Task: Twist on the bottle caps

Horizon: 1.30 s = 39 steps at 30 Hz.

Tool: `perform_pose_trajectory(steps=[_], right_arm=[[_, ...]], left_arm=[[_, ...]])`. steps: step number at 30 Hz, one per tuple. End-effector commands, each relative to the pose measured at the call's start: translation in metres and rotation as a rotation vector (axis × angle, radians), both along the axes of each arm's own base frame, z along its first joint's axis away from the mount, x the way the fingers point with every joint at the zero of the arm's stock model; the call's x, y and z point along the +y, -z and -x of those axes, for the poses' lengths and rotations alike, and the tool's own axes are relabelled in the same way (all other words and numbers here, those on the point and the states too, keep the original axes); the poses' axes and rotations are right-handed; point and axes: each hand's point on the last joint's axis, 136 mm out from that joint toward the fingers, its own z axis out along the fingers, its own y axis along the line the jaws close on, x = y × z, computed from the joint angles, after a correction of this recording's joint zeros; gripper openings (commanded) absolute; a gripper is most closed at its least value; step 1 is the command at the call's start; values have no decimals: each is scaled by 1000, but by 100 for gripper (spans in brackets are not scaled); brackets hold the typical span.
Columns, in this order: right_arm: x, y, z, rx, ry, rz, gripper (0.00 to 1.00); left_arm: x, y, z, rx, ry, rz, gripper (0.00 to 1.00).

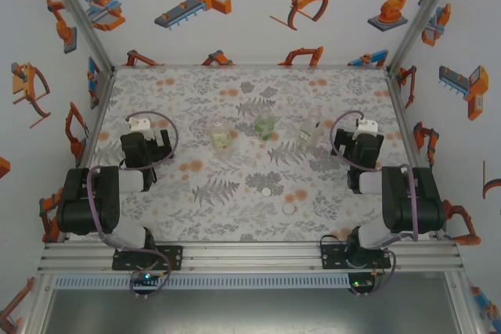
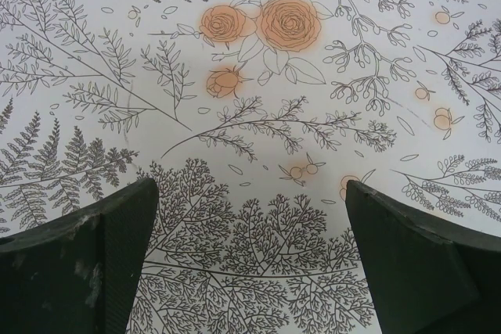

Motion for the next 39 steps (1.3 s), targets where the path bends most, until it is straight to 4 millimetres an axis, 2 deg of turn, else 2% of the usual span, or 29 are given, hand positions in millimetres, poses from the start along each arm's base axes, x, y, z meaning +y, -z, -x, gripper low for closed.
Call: perform_pose_trajectory(steps=[1,30,34,39], right_arm=[[3,-8,-8,-22,-28,-2,99],[2,-8,-6,-31,-21,0,99],[-3,-19,10,-117,14,2,99],[-7,-45,26,-172,42,10,98]], left_arm=[[-3,-12,-9,-43,7,6,97],[-3,-13,-8,-45,8,6,97],[-5,-18,-9,-39,11,-7,97],[-9,-31,-4,-53,-29,-95,97]])
